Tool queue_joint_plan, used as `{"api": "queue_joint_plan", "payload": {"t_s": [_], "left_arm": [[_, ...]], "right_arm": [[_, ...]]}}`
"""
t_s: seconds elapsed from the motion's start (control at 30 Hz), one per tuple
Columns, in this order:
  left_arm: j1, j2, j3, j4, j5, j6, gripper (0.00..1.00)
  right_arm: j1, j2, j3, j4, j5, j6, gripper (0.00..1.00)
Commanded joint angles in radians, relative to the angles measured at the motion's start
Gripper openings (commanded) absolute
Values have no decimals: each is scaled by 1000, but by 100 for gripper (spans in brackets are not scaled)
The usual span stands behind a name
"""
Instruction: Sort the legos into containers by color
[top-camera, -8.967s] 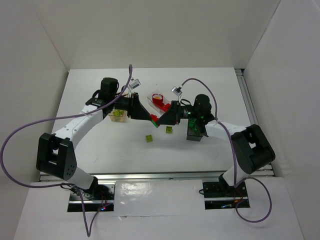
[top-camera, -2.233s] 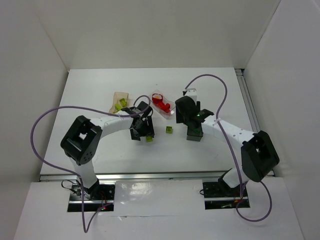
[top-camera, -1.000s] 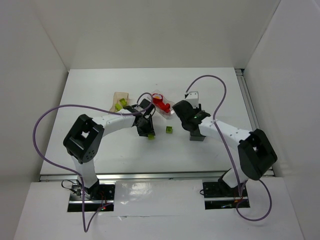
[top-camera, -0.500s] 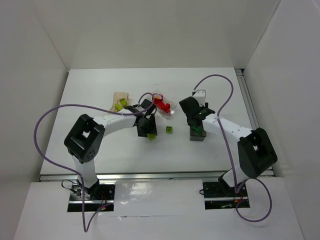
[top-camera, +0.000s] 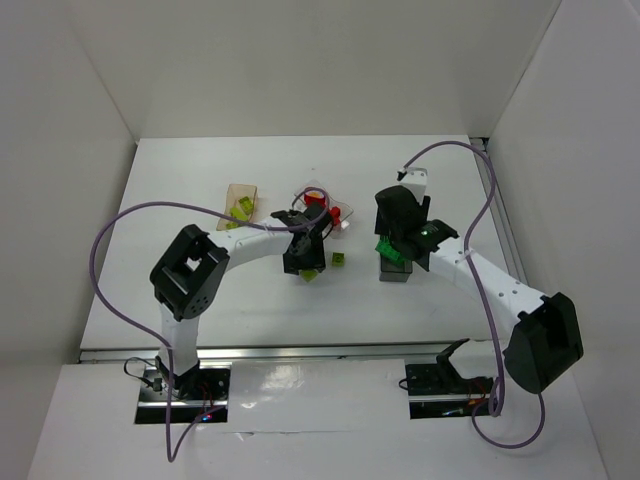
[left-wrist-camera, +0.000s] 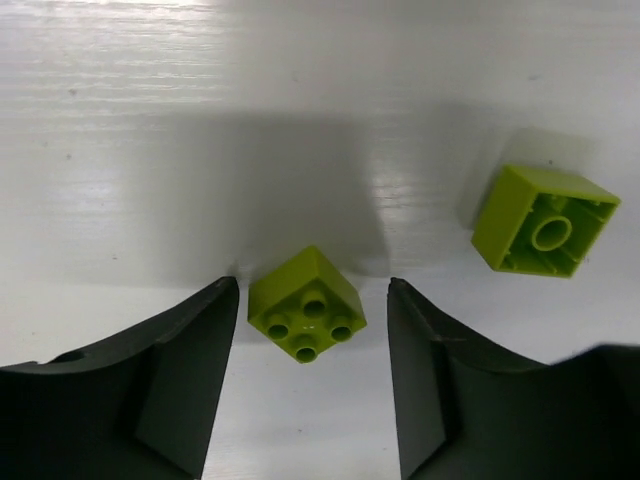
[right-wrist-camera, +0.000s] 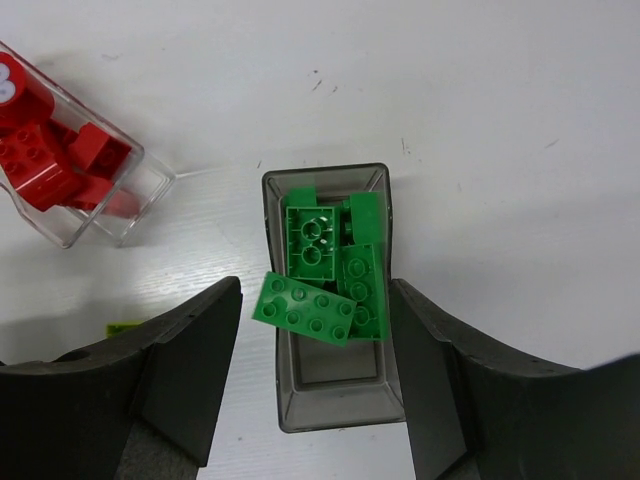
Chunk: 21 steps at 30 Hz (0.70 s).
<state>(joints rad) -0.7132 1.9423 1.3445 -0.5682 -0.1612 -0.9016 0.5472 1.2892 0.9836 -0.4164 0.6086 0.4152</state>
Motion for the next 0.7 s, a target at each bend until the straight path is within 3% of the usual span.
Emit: {"api": "queue_joint_plan", "payload": {"t_s": [0.0, 0.2, 0.4, 0.67], "left_arm": [[-8, 24, 19, -78, -80, -42, 67], [-8, -14, 19, -98, -129, -42, 45], [-8, -87, 56, -156, -190, -19, 32], [151, -213, 91, -189, -221, 49, 28]], "right_arm": [[8, -27, 30, -2, -7, 13, 68], [8, -45, 30, -2, -7, 13, 68], [8, -45, 30, -12, 2, 13, 68], [8, -54, 30, -21, 2, 13, 68]]}}
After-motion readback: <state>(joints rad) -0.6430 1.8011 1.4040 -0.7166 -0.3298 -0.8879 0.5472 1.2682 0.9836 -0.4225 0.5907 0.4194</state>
